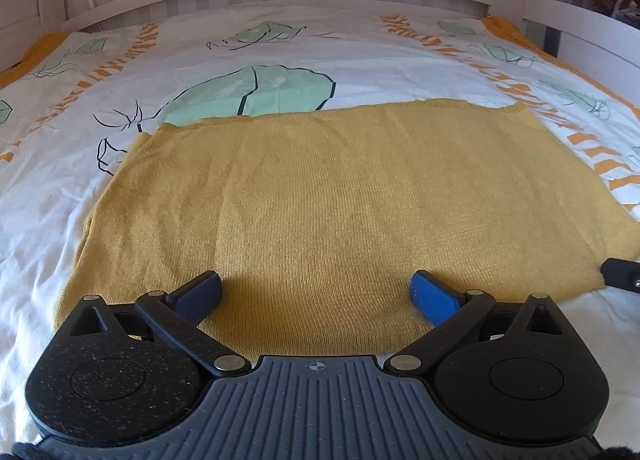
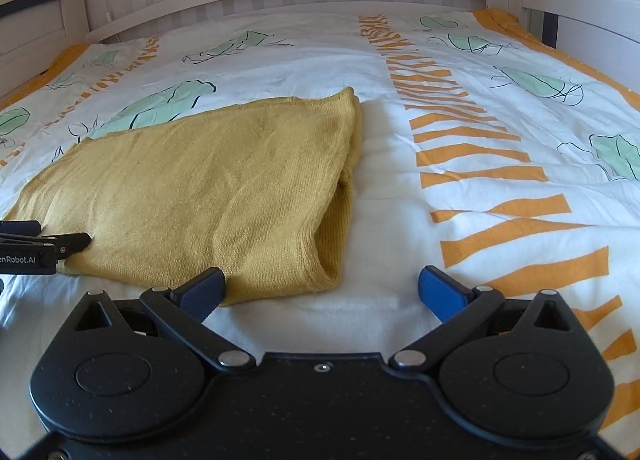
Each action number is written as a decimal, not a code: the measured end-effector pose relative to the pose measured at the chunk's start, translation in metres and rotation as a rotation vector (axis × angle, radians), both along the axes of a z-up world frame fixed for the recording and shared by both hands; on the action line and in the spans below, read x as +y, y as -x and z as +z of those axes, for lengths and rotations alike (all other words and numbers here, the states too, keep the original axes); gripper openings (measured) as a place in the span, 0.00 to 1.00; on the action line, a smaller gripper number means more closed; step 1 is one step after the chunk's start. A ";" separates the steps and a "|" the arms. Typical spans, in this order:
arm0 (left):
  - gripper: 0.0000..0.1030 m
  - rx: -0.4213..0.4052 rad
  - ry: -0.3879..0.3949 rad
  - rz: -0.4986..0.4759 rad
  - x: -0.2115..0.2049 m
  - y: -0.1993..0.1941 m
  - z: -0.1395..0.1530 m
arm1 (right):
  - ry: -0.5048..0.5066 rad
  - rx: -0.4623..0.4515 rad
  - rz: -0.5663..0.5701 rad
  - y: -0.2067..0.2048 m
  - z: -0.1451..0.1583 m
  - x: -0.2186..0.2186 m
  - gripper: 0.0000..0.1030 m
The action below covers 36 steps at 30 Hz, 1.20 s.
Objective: Fold small clothes
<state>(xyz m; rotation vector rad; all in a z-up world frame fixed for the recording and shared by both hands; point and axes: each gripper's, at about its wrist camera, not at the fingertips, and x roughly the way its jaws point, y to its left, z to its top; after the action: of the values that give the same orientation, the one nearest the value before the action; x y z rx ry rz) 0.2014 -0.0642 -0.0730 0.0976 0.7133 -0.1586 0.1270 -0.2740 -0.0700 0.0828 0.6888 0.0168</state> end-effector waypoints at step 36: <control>0.94 -0.036 0.006 0.039 -0.013 -0.029 0.045 | 0.016 0.002 0.001 0.000 -0.002 0.002 1.00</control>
<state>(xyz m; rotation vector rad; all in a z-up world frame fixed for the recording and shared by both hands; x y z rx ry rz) 0.2307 -0.0776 -0.0278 0.0801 0.6779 -0.1212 0.1273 -0.2723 -0.0716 0.0676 0.6910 0.0122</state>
